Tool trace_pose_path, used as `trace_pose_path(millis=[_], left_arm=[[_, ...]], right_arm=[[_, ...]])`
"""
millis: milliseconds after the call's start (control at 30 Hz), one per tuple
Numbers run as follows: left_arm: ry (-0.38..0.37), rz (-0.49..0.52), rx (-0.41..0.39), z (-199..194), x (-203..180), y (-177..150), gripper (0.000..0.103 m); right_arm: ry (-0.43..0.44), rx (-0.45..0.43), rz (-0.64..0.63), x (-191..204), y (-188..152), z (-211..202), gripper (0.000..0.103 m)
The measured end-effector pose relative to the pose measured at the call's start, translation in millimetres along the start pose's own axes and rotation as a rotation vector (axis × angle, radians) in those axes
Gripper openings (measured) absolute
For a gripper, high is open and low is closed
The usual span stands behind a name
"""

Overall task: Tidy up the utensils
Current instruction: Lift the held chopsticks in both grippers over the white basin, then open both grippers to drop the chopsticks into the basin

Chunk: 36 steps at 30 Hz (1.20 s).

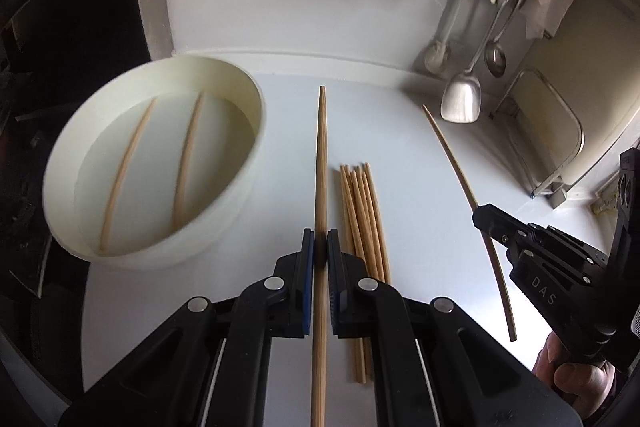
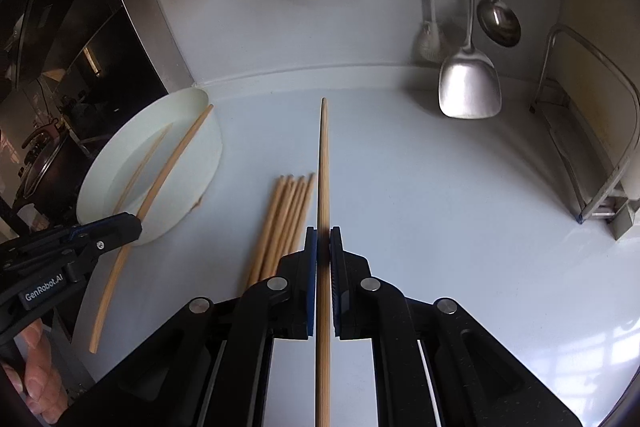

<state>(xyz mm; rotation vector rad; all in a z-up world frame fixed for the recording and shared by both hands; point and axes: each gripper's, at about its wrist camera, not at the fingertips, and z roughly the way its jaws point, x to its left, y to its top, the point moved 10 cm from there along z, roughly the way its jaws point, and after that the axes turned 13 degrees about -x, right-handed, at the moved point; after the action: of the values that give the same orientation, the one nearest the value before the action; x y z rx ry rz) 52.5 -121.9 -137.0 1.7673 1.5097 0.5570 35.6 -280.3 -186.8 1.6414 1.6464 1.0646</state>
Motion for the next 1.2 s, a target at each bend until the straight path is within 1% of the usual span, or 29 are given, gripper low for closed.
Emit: trace_pose_path(millis=[100,233,333,433,500,600,700,900,1033,1200], left_arm=[[0.019,-0.016,-0.027,-14.8,30.3,25.0,0.007],[0.048,-0.051,-0.030,-16.0,86.7,49.1,0.007],[0.080,-0.046,-0.021,-7.0,131.6,64.2,0.007],[0.098,-0.045,-0.009,5.0,171.5,76.8,0.007],[0.095,-0.055,0.006,16.6,194.6,80.1,0.007],[0.068,-0.070,0.042,38.7,217.6,81.9,0.007],[0.046,-0.066,0.075,58.7,229.9,79.2,0.007],[0.010,-0.058,0.147,91.2,241.2,63.6,0.007],[-0.004,-0.044,0.177,109.3,238.0,54.3,0.007],[-0.015,-0.039,0.218,121.6,240.0,42.3,0.007]], right_arm=[[0.037,-0.008,-0.001,27.7,22.9,-1.3,0.006],[0.089,-0.016,-0.035,81.5,49.0,12.2,0.006],[0.111,-0.025,-0.031,123.9,67.8,32.3,0.006],[0.146,-0.006,-0.007,166.0,78.7,58.5,0.006],[0.159,0.014,-0.007,192.4,81.9,80.0,0.006],[0.166,0.044,0.014,220.5,80.8,110.1,0.006],[0.150,0.087,0.042,234.6,71.8,138.7,0.006],[0.096,0.187,0.101,230.3,44.6,181.3,0.006],[0.056,0.222,0.116,222.2,34.7,196.3,0.006],[0.035,0.264,0.112,221.4,25.8,206.5,0.006]])
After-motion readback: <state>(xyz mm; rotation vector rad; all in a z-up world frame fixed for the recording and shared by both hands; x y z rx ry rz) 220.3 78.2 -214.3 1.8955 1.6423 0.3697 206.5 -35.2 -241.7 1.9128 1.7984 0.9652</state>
